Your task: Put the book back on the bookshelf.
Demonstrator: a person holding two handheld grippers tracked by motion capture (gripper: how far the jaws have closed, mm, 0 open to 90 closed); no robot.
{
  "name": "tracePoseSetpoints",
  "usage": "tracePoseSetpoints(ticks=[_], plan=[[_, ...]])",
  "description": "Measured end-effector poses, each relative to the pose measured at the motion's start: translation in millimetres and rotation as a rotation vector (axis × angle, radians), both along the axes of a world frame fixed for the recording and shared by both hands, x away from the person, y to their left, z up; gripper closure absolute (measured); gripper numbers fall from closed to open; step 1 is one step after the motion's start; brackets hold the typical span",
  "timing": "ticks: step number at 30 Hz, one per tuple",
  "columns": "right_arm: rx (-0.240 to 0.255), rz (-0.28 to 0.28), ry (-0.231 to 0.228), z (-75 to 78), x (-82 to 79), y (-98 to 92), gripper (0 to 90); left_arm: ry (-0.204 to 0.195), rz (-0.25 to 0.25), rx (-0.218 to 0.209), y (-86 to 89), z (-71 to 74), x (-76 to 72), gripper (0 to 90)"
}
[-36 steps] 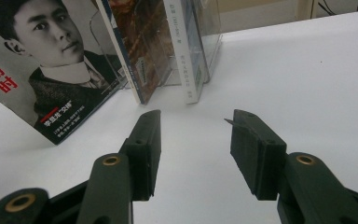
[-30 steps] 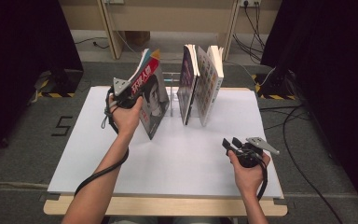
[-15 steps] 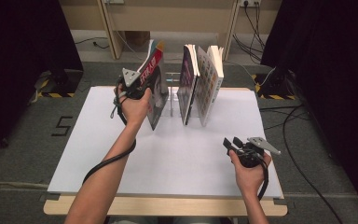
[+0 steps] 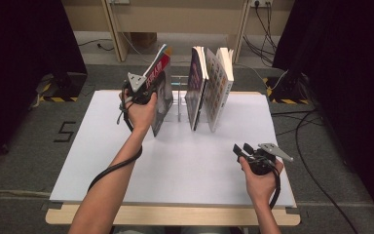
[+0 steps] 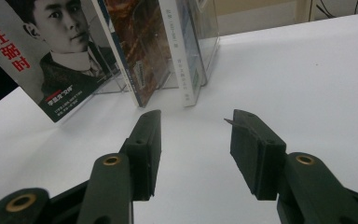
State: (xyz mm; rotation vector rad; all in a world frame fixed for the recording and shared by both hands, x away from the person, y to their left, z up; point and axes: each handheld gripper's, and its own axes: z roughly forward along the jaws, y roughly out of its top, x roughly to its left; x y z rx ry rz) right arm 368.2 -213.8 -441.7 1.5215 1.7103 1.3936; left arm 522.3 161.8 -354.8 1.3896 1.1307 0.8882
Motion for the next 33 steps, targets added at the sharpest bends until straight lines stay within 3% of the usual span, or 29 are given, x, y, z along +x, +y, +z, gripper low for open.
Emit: tracePoseSetpoints(ticks=[11, 17, 27, 33], plan=[[-0.002, 0.003, 0.008, -0.8, 0.3, 1.9, 53.6, 0.024, -0.001, -0.048, 13.2, 1.1, -2.7, 76.0], [0.001, 0.002, 0.011, -1.2, 0.7, 1.0, 53.5, 0.030, -0.012, -0.046, 13.2, 6.3, 1.2, 73.9], [-0.002, 0.002, 0.015, -1.6, 1.1, -0.3, 53.5, 0.097, -0.032, -0.035, 10.1, 16.4, 9.9, 85.9], [-0.001, 0.002, 0.014, -1.6, 0.8, -0.1, 53.5, 0.075, -0.038, -0.026, 3.0, 16.9, 9.6, 86.4]])
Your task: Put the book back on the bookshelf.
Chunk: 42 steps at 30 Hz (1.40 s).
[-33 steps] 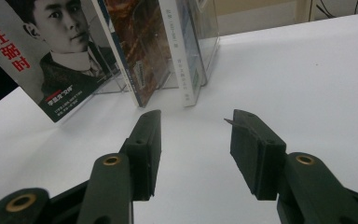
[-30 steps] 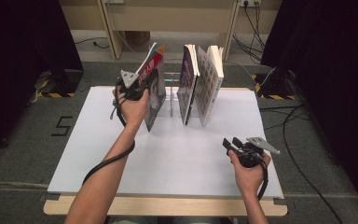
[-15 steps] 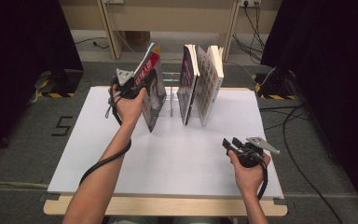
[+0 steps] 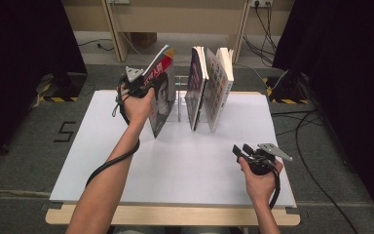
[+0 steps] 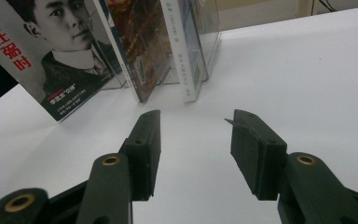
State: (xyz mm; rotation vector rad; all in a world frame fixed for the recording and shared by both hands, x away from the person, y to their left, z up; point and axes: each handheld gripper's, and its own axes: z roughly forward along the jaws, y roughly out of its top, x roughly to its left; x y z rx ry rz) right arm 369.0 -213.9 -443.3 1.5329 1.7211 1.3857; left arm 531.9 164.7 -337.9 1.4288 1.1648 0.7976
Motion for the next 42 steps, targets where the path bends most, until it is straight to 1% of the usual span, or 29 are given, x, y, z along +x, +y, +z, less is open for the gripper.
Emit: tracePoseSetpoints(ticks=[1, 4, 9, 11, 13, 16, 18, 21, 24, 26, 28, 30, 31, 33, 35, 38, 39, 42], plan=[[-0.002, -0.001, -0.001, 0.2, 0.0, -0.1, 53.5, -0.008, -0.003, 0.006, -1.4, 0.6, -0.1, 86.4], [0.001, 0.001, -0.003, 0.6, 0.2, -0.7, 53.5, -0.030, -0.004, -0.006, -3.8, 5.1, 1.3, 86.5], [0.008, -0.005, -0.001, 0.7, -0.3, -2.2, 53.5, -0.087, 0.012, -0.025, -5.4, 16.6, 5.2, 86.5], [0.006, -0.004, -0.001, 0.4, -0.1, -2.2, 53.5, -0.099, 0.026, -0.027, -5.4, 17.4, 7.6, 86.4], [0.005, -0.003, -0.002, 0.2, -0.1, -1.7, 53.5, -0.098, 0.038, -0.037, -4.6, 14.4, 10.4, 86.4], [0.002, -0.002, -0.004, 0.3, -0.2, -1.3, 53.5, -0.087, 0.062, -0.050, -2.5, 6.0, 13.3, 86.4], [0.006, -0.002, -0.004, 0.4, -0.1, -1.3, 53.5, -0.090, 0.078, -0.051, -1.8, 0.4, 14.0, 86.3], [0.006, -0.003, -0.002, -0.1, 0.1, -1.8, 53.5, -0.095, 0.088, -0.056, -2.0, -6.3, 14.7, 86.2], [0.004, -0.003, -0.001, -0.8, 0.3, -1.9, 53.5, -0.112, 0.097, -0.049, -2.9, -8.9, 13.8, 86.1], [0.005, -0.003, 0.000, -1.0, 0.5, -1.9, 53.5, -0.123, 0.097, -0.031, -4.2, -10.6, 13.0, 85.8], [0.002, -0.002, -0.002, -0.7, 0.4, -1.9, 53.5, -0.125, 0.103, -0.021, -4.9, -12.2, 11.5, 85.3], [0.001, -0.001, -0.003, -0.3, 0.0, -1.8, 53.6, -0.115, 0.108, -0.023, -3.7, -14.5, 10.3, 84.4], [0.001, -0.001, -0.003, -0.2, -0.2, -1.7, 53.6, -0.117, 0.108, -0.026, -2.6, -15.7, 9.9, 83.5], [0.002, 0.000, -0.004, -0.2, -0.4, -1.7, 53.6, -0.097, 0.094, -0.034, 0.3, -16.9, 9.4, 81.9], [0.002, 0.001, -0.004, -0.2, -0.3, -1.4, 53.6, -0.103, 0.100, -0.024, 2.6, -16.5, 7.4, 80.6], [0.002, -0.001, -0.002, -0.1, 0.0, -1.0, 53.5, -0.099, 0.080, -0.018, 4.1, -13.4, 6.0, 77.6], [0.003, -0.001, -0.002, 0.0, 0.0, -0.8, 53.5, -0.100, 0.075, -0.024, 4.3, -12.1, 5.8, 76.3], [0.005, -0.002, 0.000, -0.2, -0.1, -0.3, 53.5, -0.087, 0.063, -0.052, 6.6, -9.3, 5.6, 71.2]])
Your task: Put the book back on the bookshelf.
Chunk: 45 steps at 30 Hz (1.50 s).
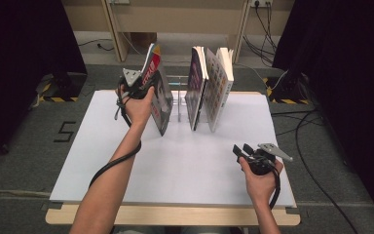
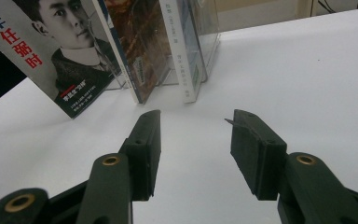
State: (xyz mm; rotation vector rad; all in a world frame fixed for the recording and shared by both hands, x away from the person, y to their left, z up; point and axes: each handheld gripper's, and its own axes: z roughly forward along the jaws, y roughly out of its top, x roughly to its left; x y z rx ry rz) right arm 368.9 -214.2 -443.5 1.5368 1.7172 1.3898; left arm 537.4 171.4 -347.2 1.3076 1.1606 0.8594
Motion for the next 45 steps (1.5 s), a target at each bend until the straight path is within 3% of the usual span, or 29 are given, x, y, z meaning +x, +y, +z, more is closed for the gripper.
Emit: tracePoseSetpoints(ticks=[8, 16, 18, 25, 28, 34, 36, 42, 45], plan=[[-0.004, 0.003, 0.001, -0.2, -0.1, 0.8, 53.5, 0.026, -0.007, -0.049, 4.5, 1.3, 0.3, 62.0], [-0.005, 0.003, 0.002, -0.3, 0.0, 0.8, 53.5, 0.045, -0.025, -0.078, 6.8, -0.7, -0.2, 58.0], [-0.005, 0.003, 0.003, -0.6, 0.3, 0.8, 53.5, 0.064, -0.034, -0.103, 8.0, -0.9, 0.7, 57.9], [-0.005, 0.002, 0.000, 0.7, -0.5, -1.0, 53.4, 0.078, -0.037, -0.092, 6.0, 2.3, 3.1, 57.8], [-0.003, 0.004, 0.004, 0.2, -0.4, -0.6, 53.4, 0.096, -0.014, -0.087, 8.1, 3.5, 6.2, 63.0], [-0.005, 0.006, -0.002, 1.1, -0.2, -1.0, 53.3, 0.136, 0.017, -0.047, 7.3, 6.4, 13.4, 83.9], [-0.004, 0.004, 0.003, 0.9, -0.5, -1.0, 53.3, 0.129, 0.025, -0.061, 6.4, 6.6, 14.2, 85.8], [-0.001, 0.003, 0.000, 0.6, -0.5, -1.7, 53.3, 0.044, 0.006, 0.012, -6.5, 11.9, 14.1, 86.5], [0.001, 0.002, 0.002, 0.8, -0.6, -2.4, 53.3, 0.020, 0.014, 0.008, -11.2, 13.6, 15.8, 86.4]])
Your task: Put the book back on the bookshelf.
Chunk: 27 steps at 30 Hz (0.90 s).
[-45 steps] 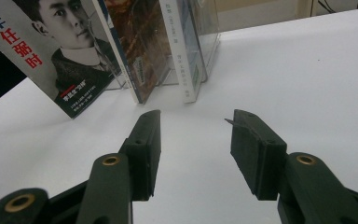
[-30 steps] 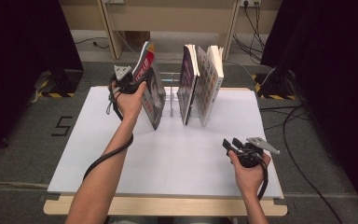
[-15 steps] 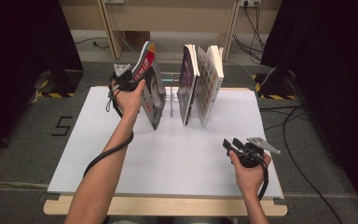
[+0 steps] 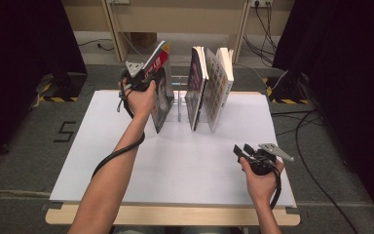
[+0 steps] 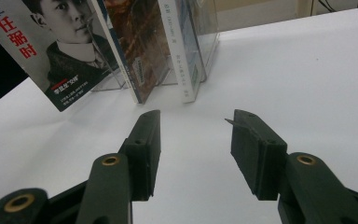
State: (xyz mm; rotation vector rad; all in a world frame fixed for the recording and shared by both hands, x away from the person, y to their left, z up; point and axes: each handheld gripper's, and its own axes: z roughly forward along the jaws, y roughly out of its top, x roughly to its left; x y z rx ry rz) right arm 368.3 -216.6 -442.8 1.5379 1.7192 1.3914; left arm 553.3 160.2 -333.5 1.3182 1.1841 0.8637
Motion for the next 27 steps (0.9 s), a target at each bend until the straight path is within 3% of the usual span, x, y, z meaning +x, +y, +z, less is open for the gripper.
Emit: tracePoseSetpoints(ticks=[7, 13, 17, 27], plan=[[-0.001, -0.004, 0.004, -1.6, 0.7, -2.4, 53.4, -0.044, 0.014, -0.023, -0.1, -7.5, -0.3, 86.0], [0.005, -0.001, 0.009, -1.4, -0.1, 0.3, 53.4, -0.027, 0.049, -0.025, 13.5, -13.7, -6.8, 81.1], [-0.004, -0.001, 0.003, -1.2, 0.6, 0.5, 53.3, -0.023, 0.037, -0.021, 19.5, -12.6, -8.2, 77.3], [-0.003, 0.003, 0.011, -2.7, 0.5, 3.6, 53.4, 0.034, -0.007, -0.083, 23.4, -13.2, -8.4, 50.6]])
